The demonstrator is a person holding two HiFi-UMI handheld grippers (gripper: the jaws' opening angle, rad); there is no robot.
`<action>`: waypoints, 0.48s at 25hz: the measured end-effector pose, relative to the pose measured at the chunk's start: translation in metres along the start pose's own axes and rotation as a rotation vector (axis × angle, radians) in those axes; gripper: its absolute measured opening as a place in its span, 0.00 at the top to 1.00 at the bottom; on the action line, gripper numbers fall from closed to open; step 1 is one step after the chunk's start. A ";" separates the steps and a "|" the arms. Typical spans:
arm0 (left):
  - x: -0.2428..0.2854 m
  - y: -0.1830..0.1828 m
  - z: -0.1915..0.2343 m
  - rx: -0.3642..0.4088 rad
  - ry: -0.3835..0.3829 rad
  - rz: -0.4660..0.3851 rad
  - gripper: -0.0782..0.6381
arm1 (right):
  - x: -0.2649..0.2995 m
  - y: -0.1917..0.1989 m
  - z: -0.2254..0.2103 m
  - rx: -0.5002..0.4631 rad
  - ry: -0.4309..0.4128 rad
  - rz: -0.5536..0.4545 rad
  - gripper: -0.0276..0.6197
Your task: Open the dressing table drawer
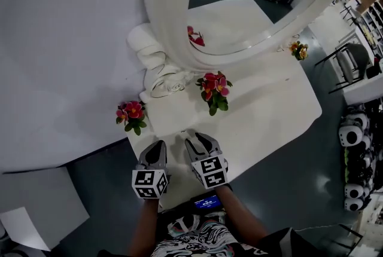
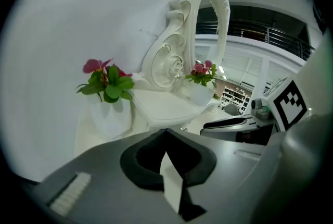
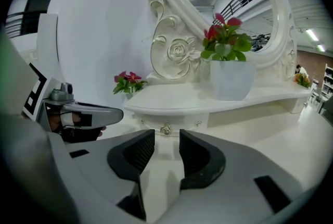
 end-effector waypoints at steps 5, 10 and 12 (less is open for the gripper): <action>0.005 0.013 0.005 -0.027 -0.009 0.021 0.89 | 0.027 0.013 0.000 0.019 -0.029 0.022 0.69; 0.007 0.021 0.007 -0.050 -0.010 0.039 0.89 | 0.045 0.018 -0.001 0.026 -0.047 0.039 0.71; 0.008 0.022 0.006 -0.051 -0.009 0.041 0.89 | 0.048 0.017 0.000 0.025 -0.051 0.043 0.77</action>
Point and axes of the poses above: the fingertips, and each gripper's own axes: x forward along the fingers, z to its left, y out of its underside, the point moved 4 cm from there along -x, backward along the fingers, and after that the axes turned 15 degrees about -z, right-handed, at the moved point
